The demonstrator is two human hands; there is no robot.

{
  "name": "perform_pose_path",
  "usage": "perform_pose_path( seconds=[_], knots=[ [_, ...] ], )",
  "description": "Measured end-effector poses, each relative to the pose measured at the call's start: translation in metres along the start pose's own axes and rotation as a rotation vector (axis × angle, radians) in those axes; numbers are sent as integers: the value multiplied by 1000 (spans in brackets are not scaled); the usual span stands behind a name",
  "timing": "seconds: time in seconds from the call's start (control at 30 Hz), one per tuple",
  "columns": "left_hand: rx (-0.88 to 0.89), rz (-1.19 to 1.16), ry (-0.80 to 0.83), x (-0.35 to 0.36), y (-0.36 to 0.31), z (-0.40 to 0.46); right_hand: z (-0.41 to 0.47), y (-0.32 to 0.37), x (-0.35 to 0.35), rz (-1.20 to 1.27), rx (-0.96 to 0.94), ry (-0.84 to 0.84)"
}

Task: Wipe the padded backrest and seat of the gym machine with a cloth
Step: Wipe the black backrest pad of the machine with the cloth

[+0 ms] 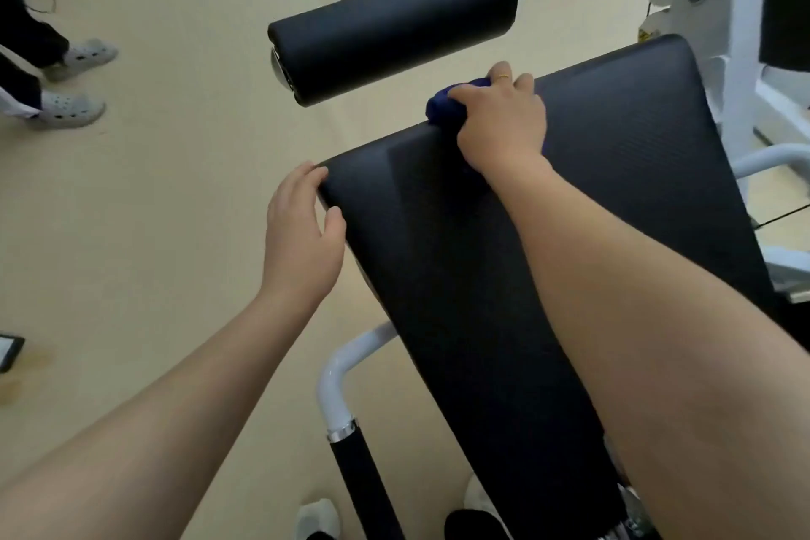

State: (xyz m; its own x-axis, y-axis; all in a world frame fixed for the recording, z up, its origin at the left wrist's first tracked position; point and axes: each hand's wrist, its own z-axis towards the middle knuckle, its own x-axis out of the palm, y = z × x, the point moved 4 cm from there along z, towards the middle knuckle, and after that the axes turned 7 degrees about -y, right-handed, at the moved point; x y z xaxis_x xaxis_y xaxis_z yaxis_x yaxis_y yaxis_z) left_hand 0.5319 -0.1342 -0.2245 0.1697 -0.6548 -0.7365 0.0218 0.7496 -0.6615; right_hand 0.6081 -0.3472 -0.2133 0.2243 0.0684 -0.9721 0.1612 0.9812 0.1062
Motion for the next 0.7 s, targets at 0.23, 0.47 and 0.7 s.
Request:
perform_pose_path(
  seconds=[0.23, 0.47, 0.7],
  knots=[
    [199, 302, 74, 25, -34, 7, -31, 58, 4, 69, -321, -97],
    [222, 279, 112, 42, -53, 14, 8, -51, 7, -18, -19, -82],
    [309, 270, 186, 62, -76, 21, 10, -55, 2, 25, 61, -103]
  ],
)
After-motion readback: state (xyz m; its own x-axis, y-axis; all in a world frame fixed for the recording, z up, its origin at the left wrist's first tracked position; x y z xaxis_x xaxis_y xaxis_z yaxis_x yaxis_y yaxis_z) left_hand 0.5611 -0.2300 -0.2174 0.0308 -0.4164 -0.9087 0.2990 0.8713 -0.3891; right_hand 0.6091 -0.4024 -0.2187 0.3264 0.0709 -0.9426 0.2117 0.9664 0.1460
